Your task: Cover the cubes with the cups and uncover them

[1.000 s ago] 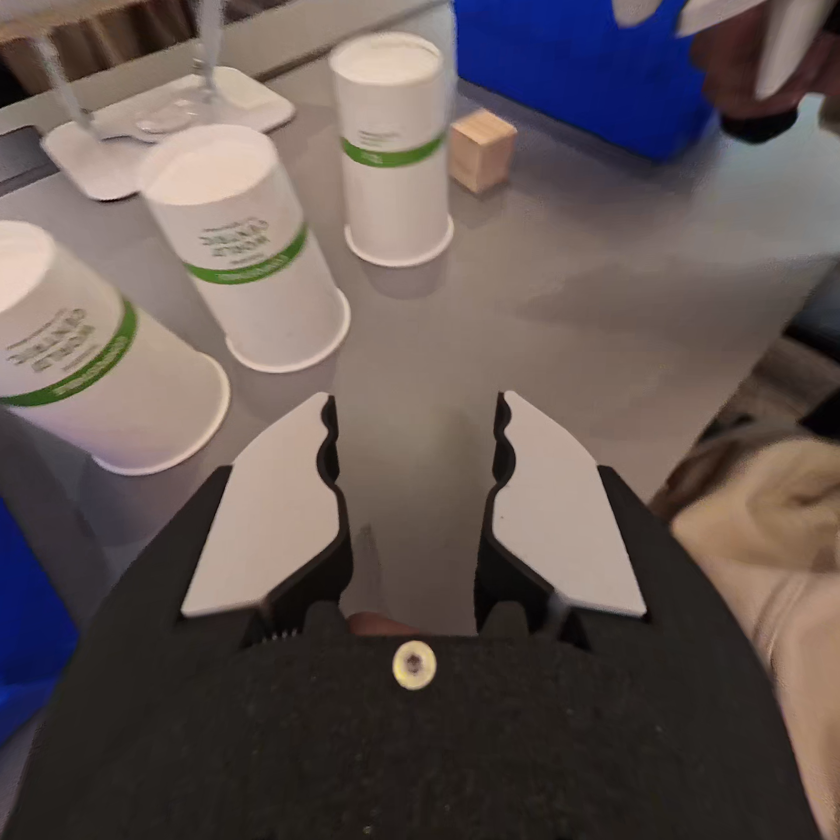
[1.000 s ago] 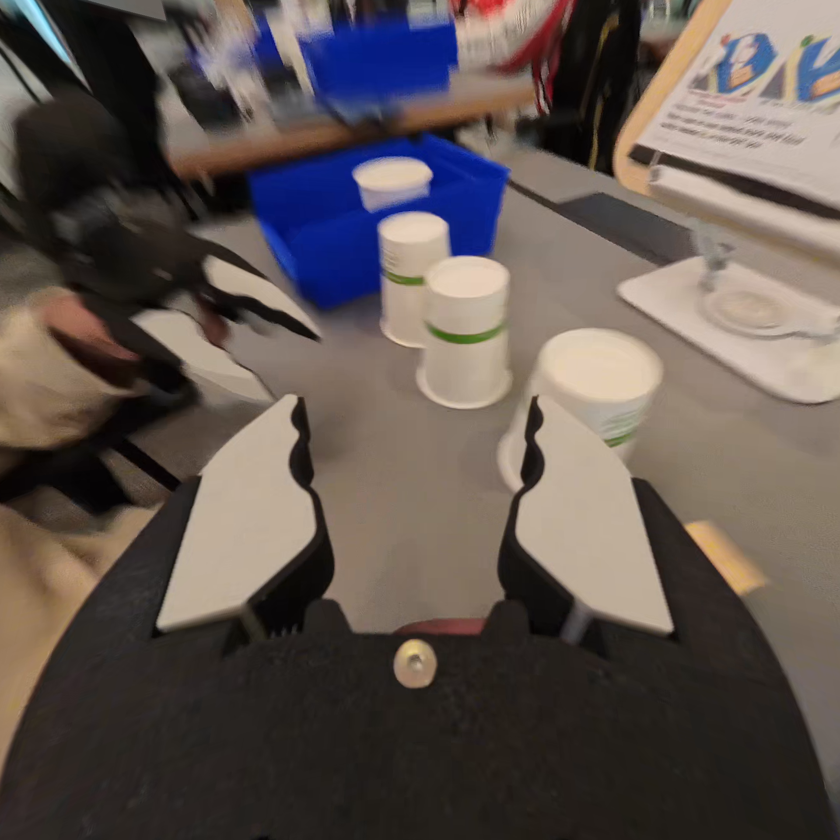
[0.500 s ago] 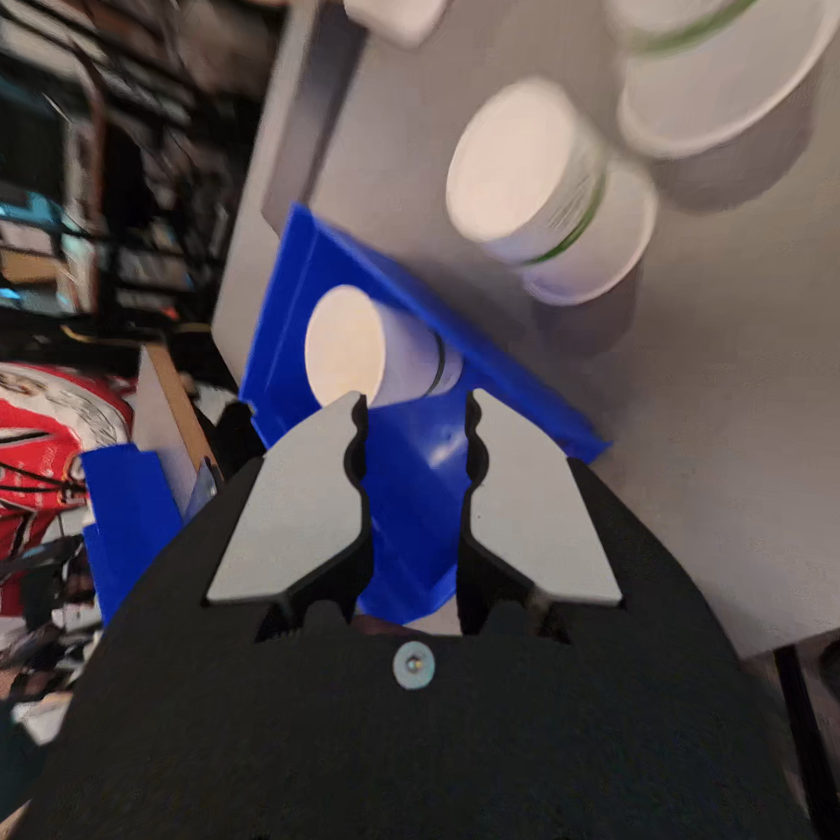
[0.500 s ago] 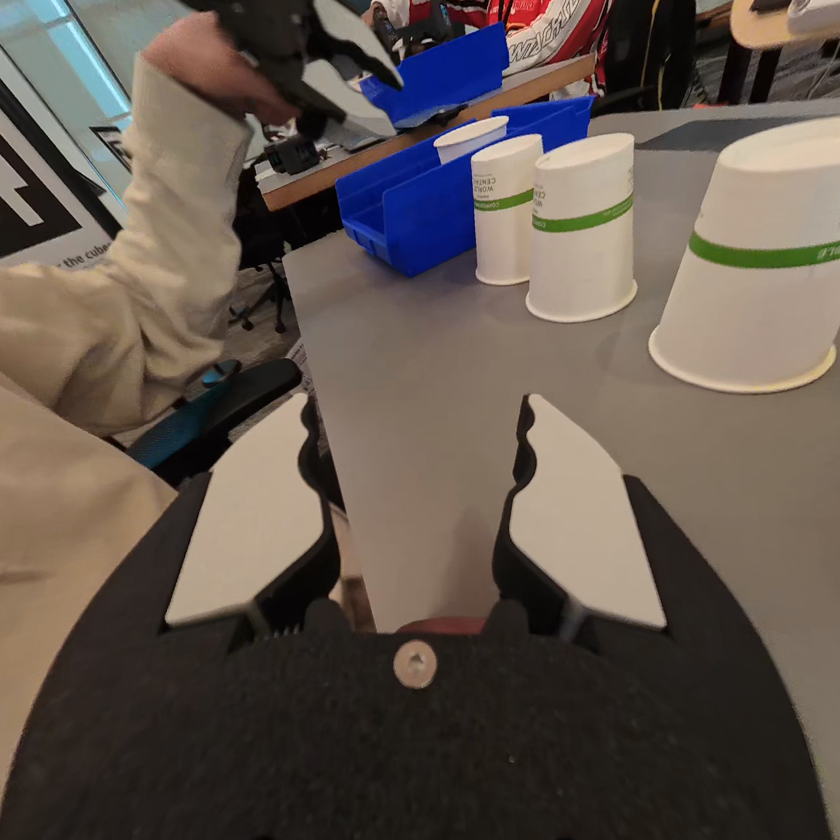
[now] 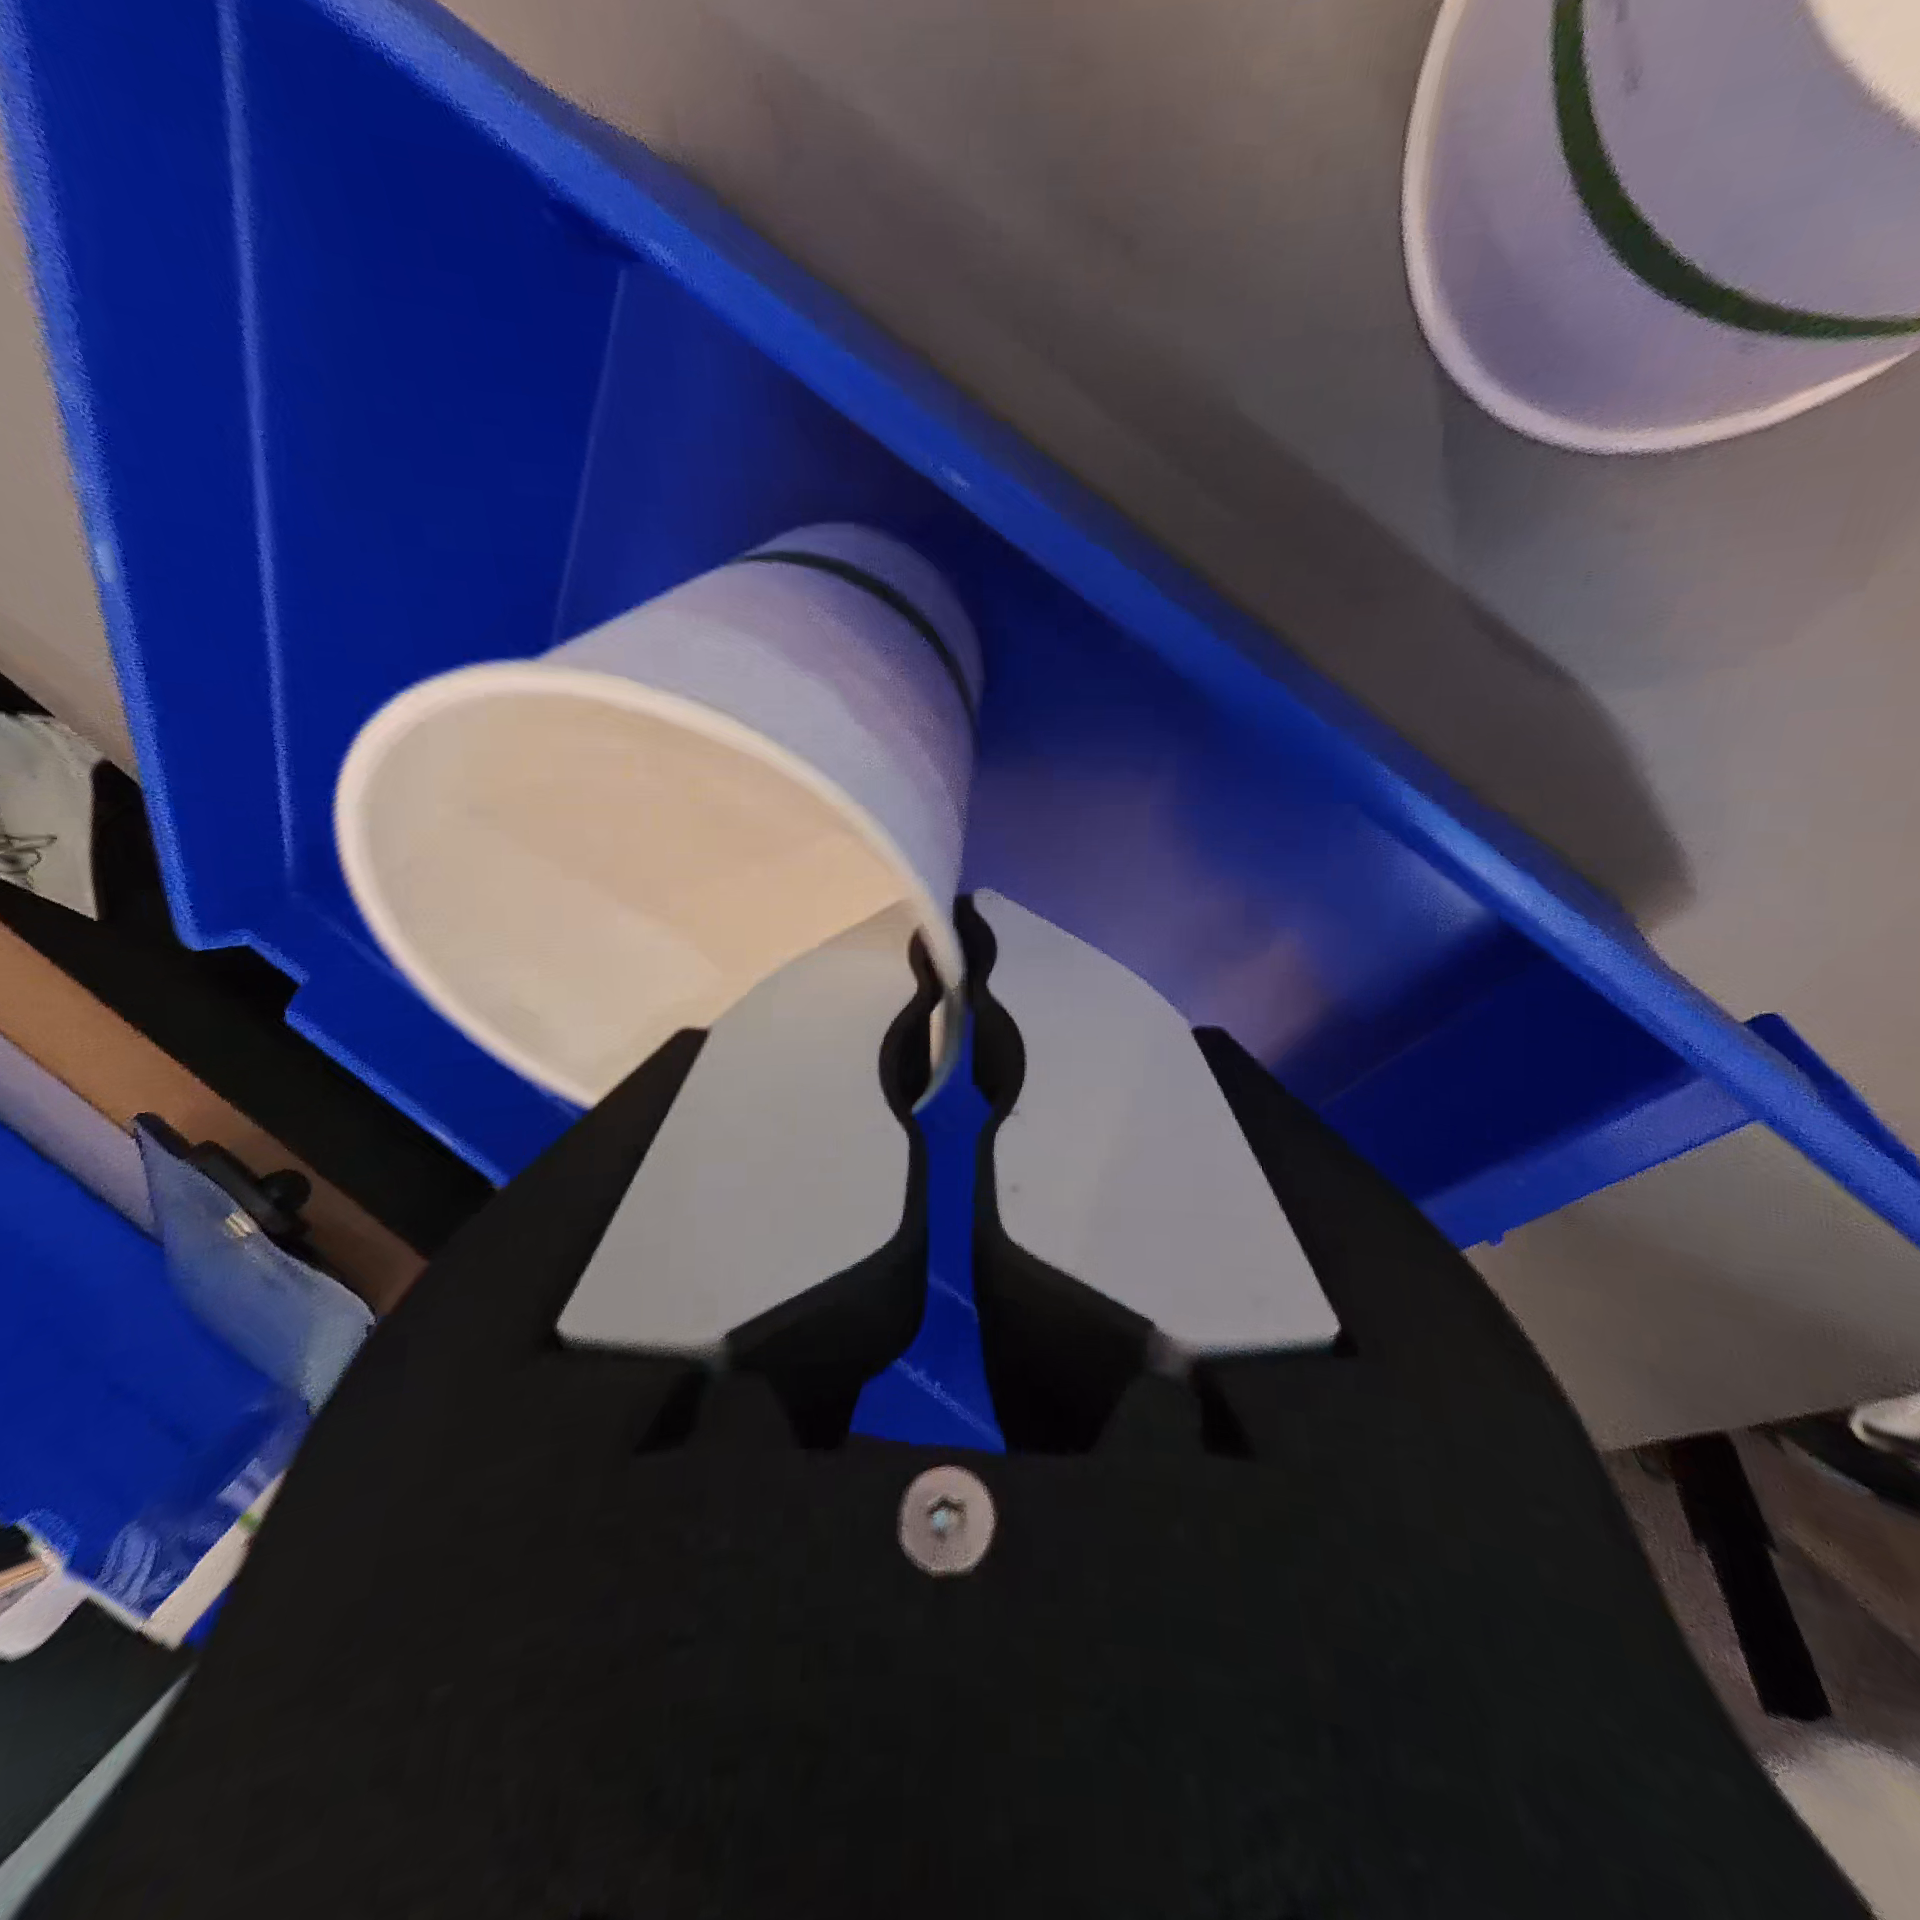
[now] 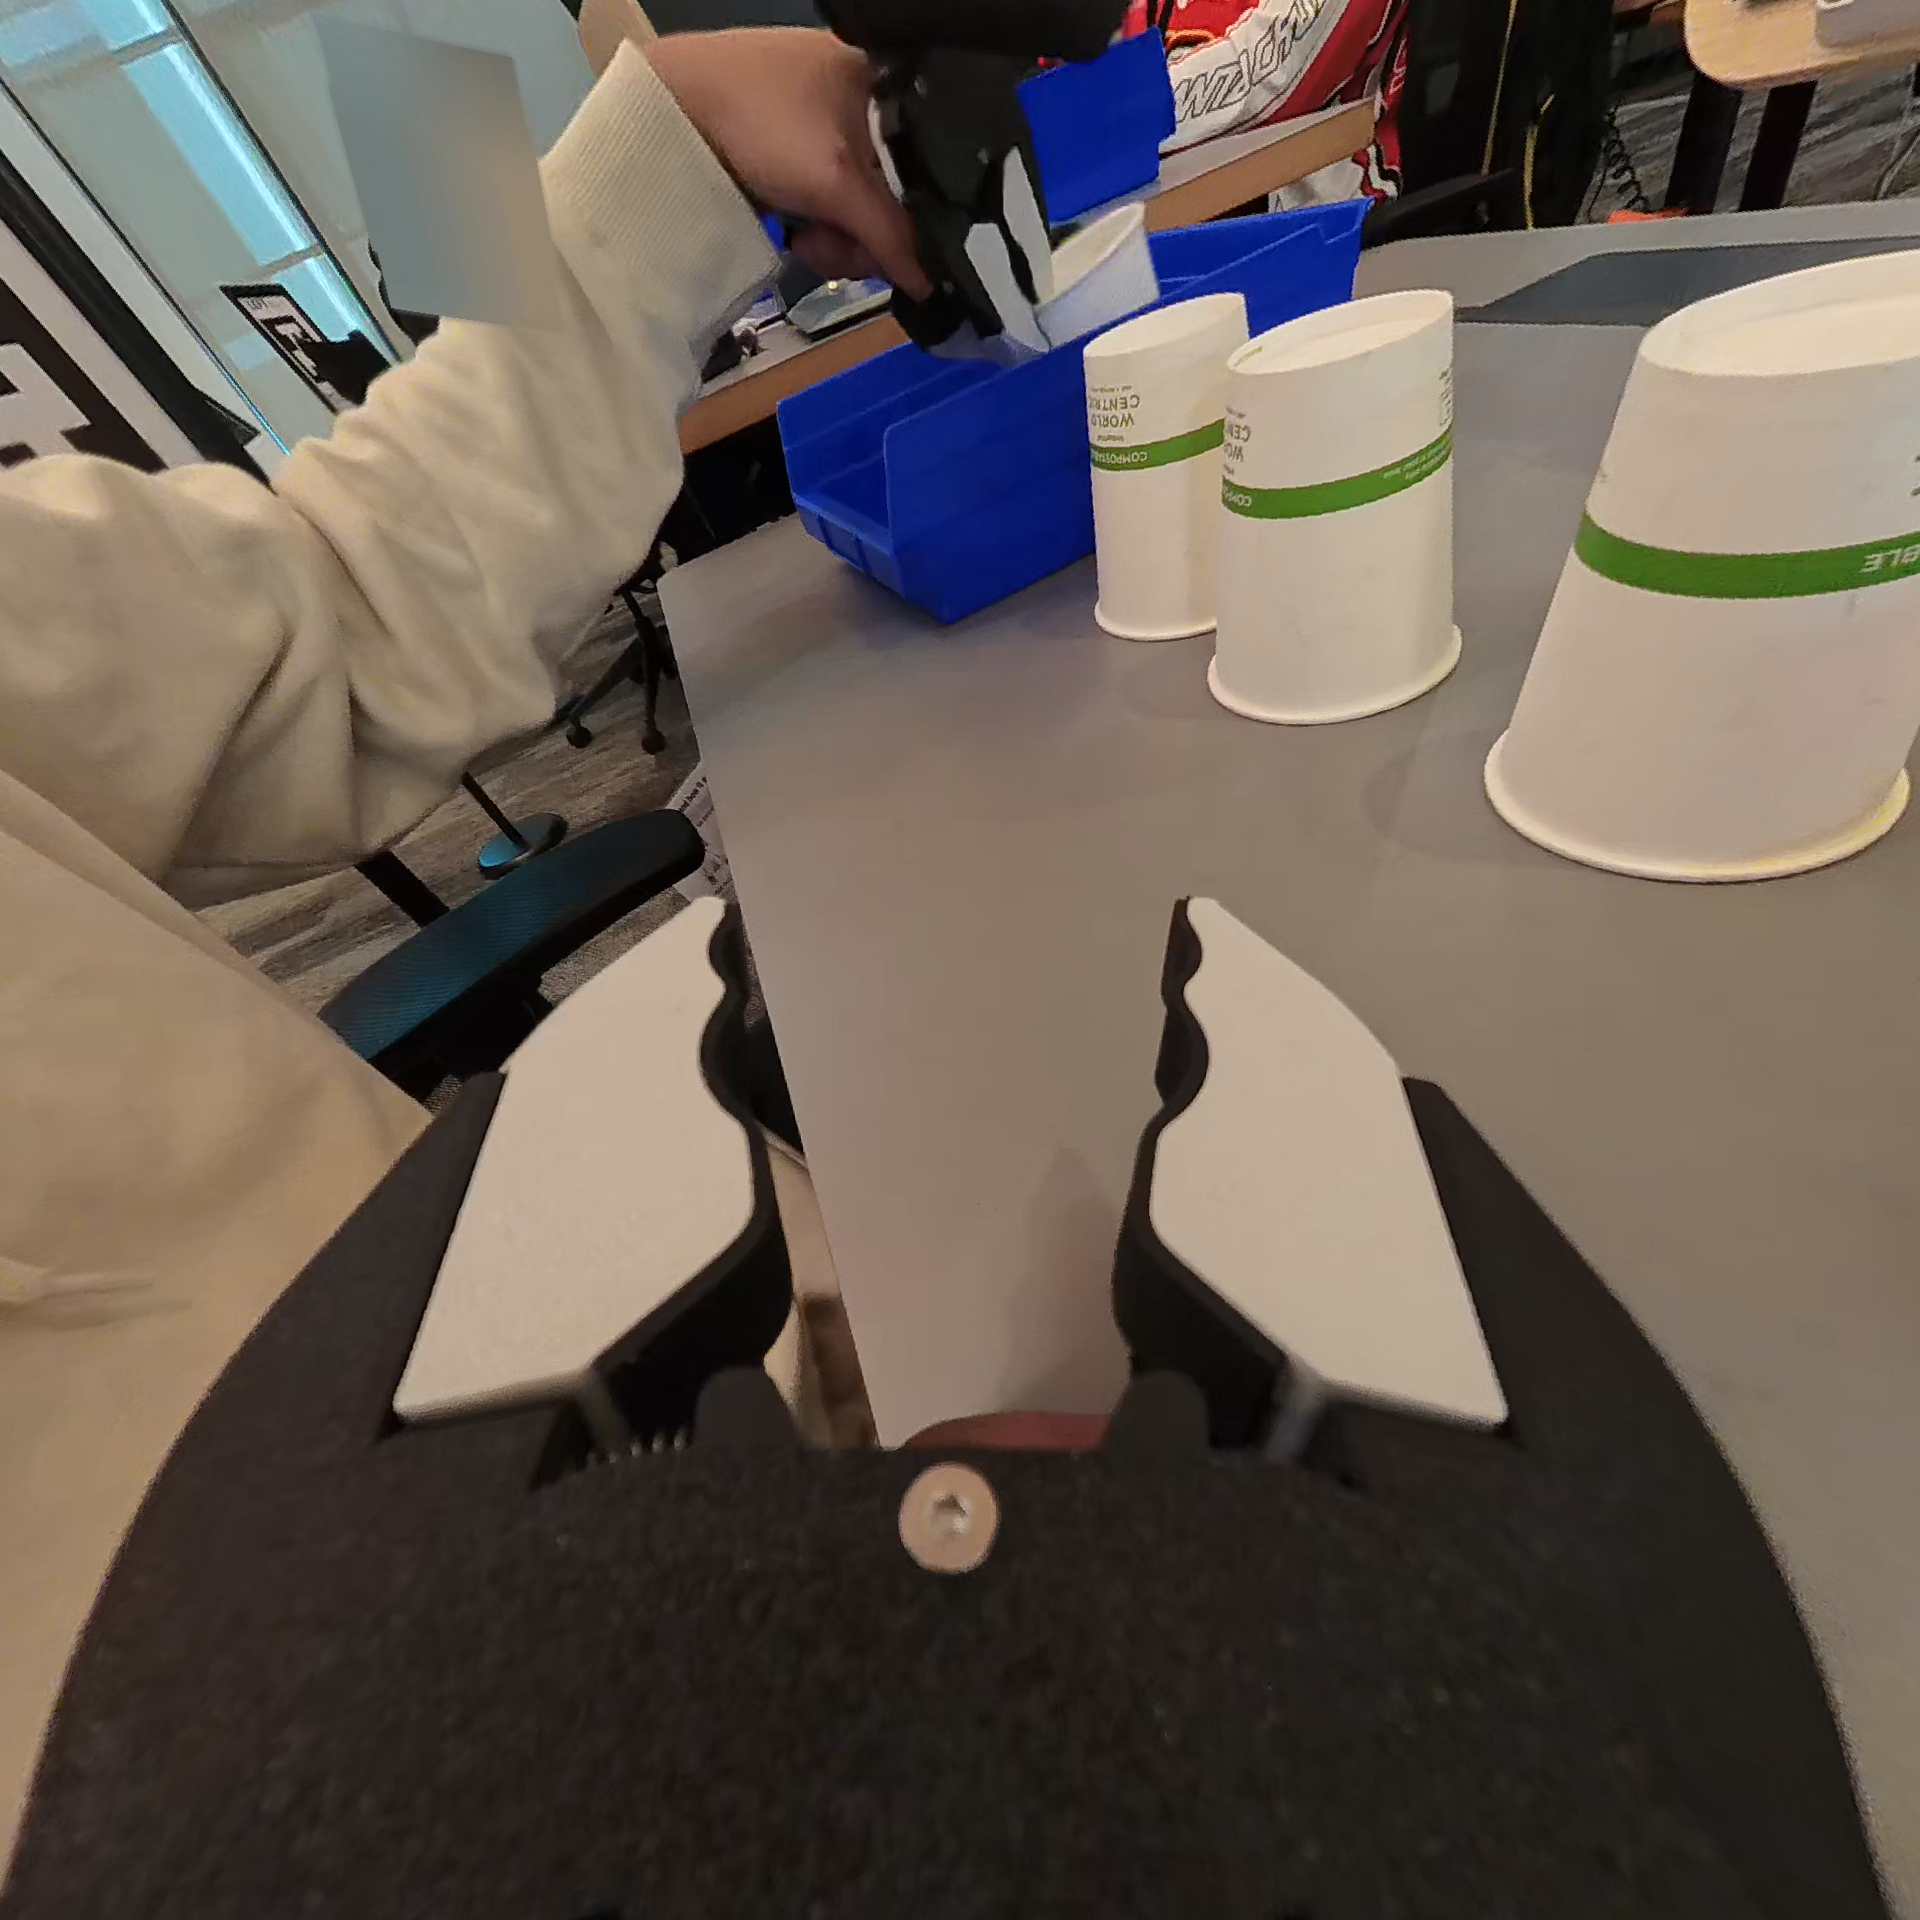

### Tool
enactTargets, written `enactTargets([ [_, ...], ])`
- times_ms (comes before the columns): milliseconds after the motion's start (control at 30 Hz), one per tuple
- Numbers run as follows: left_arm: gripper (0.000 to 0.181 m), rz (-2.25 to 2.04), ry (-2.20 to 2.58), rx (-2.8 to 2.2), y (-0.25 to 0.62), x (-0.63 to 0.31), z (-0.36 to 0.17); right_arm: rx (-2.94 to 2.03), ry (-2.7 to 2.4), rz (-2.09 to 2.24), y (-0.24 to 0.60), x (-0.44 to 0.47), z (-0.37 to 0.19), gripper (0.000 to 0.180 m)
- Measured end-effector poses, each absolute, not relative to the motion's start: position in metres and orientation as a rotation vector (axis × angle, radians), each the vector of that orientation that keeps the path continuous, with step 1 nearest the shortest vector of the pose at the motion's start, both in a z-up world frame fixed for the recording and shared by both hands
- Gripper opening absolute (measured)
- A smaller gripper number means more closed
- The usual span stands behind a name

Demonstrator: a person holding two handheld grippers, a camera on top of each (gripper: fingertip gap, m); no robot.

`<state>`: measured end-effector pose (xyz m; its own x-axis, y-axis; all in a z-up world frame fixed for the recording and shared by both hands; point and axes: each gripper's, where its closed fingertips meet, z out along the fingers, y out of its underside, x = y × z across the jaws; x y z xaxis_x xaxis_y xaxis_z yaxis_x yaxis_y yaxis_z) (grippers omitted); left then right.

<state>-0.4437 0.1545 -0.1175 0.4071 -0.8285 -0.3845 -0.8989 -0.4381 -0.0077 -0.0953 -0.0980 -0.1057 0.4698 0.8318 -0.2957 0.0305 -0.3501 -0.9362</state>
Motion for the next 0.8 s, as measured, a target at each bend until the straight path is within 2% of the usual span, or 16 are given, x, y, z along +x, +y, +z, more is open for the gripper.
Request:
enactTargets([
  [100, 0.001, 0.397, 1.459, -2.362, 0.153, -0.443, -0.099, -1.729, -0.725, 1.02, -0.096, -0.094, -0.106, 0.076],
  [200, 0.001, 0.24, 1.268, -2.197, 0.152, -0.437, -0.052, -1.717, -0.703, 1.049, -0.095, -0.093, -0.102, 0.075],
  [333, 0.0, -0.198, 0.997, -1.8, 0.123, -0.384, 0.033, -1.665, -0.613, 1.132, -0.091, -0.09, -0.09, 0.075],
  [400, 0.0, -0.508, 0.982, -1.59, 0.082, -0.34, 0.058, -1.626, -0.545, 1.186, -0.087, -0.088, -0.082, 0.077],
  [567, 0.0, -0.868, 0.934, -1.37, 0.018, -0.257, 0.056, -1.499, -0.307, 1.321, -0.072, -0.085, -0.063, 0.086],
  [700, 0.0, -1.12, 0.95, -1.274, -0.019, -0.191, 0.045, -1.292, -0.079, 1.435, -0.054, -0.097, -0.023, 0.097],
  [800, 0.0, -1.174, 1.022, -1.273, -0.036, -0.155, 0.033, -1.213, -0.043, 1.467, -0.036, -0.11, 0.009, 0.098],
])
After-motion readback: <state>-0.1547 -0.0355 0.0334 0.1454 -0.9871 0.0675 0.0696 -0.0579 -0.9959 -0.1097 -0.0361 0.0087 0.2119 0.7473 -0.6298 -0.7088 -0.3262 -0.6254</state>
